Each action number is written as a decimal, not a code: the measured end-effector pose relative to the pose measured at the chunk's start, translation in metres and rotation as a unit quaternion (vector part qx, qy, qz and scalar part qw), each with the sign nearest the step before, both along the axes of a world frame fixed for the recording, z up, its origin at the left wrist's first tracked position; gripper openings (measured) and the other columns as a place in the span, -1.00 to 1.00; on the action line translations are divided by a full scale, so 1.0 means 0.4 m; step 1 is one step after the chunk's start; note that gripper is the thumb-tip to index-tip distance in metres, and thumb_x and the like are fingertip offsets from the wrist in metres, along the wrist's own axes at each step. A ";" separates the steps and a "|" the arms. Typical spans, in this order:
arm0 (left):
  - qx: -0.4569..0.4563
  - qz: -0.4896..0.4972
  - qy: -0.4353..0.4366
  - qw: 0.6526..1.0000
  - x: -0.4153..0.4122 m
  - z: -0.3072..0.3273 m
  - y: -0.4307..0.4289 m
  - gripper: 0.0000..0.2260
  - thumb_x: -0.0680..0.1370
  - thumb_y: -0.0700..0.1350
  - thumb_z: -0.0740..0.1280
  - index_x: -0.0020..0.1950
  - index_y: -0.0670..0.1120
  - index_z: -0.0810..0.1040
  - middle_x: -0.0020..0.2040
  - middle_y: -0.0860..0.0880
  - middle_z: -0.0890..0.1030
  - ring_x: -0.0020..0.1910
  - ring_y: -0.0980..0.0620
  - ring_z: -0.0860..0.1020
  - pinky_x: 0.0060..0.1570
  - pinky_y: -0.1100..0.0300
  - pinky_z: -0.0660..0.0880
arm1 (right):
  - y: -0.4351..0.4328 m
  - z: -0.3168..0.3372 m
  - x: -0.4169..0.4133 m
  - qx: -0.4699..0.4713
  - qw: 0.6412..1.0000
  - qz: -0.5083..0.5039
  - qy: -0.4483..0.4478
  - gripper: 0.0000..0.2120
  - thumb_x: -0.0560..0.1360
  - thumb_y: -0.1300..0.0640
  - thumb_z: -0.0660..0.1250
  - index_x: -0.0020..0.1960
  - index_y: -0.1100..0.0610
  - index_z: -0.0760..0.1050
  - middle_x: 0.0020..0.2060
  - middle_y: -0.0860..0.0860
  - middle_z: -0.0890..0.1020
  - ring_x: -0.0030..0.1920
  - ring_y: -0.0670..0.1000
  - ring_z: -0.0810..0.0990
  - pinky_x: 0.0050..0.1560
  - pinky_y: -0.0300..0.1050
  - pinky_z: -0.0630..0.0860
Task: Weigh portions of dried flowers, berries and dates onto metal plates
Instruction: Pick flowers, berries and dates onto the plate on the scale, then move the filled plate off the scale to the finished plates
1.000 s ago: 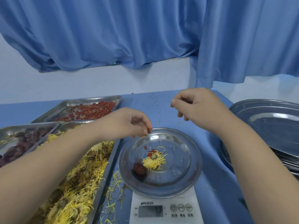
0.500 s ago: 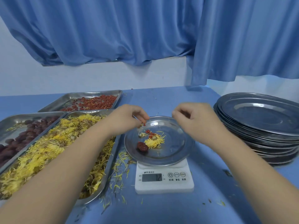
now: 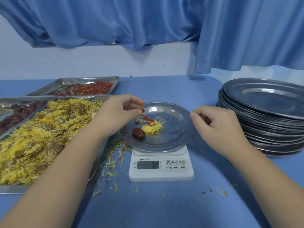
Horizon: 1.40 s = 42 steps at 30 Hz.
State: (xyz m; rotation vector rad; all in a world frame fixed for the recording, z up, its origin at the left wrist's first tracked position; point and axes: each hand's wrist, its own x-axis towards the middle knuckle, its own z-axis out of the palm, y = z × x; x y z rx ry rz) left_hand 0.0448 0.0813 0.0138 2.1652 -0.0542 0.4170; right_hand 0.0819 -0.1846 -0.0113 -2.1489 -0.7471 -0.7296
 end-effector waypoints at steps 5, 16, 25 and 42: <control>0.005 0.006 -0.008 1.000 -0.017 -0.007 -0.002 -0.71 0.54 -0.27 0.35 0.06 0.13 0.63 -0.02 0.24 0.68 -0.06 0.24 0.66 0.07 0.07 0.59 | 0.001 -0.001 -0.003 0.004 1.000 0.002 0.019 -0.84 0.49 0.10 0.31 -0.25 0.04 0.57 -0.49 -0.09 0.53 -0.37 -0.02 0.48 -0.31 -0.14 0.41; -0.091 0.007 -0.020 0.996 -0.036 0.005 -0.005 -0.83 0.58 -0.19 0.32 0.04 0.04 0.65 -0.02 0.13 0.71 0.02 0.14 0.66 0.12 0.07 0.56 | 0.000 0.003 -0.010 -0.002 0.997 -0.019 0.073 -0.80 0.50 0.03 0.28 -0.28 0.00 0.54 -0.50 -0.07 0.52 -0.43 -0.03 0.45 -0.34 -0.11 0.46; -0.290 0.032 0.015 0.956 -0.036 0.008 0.014 -0.84 0.59 -0.20 0.28 0.03 -0.06 0.65 -0.12 0.00 0.70 -0.19 0.02 0.65 -0.12 0.12 0.52 | 0.005 -0.010 -0.002 -0.079 0.970 -0.051 0.224 -0.86 0.47 -0.02 0.32 -0.20 -0.01 0.41 -0.48 -0.01 0.55 -0.51 -0.13 0.45 -0.43 -0.18 0.31; -0.406 0.009 0.041 0.913 -0.050 0.016 0.037 -0.80 0.62 -0.18 0.22 0.12 -0.08 0.63 -0.17 0.03 0.68 -0.23 0.07 0.63 -0.18 0.16 0.49 | 0.044 -0.012 -0.013 0.352 0.808 0.142 0.449 -0.81 0.53 0.44 0.18 -0.12 0.19 0.43 -0.52 0.04 0.45 -0.53 -0.02 0.44 -0.54 -0.25 0.41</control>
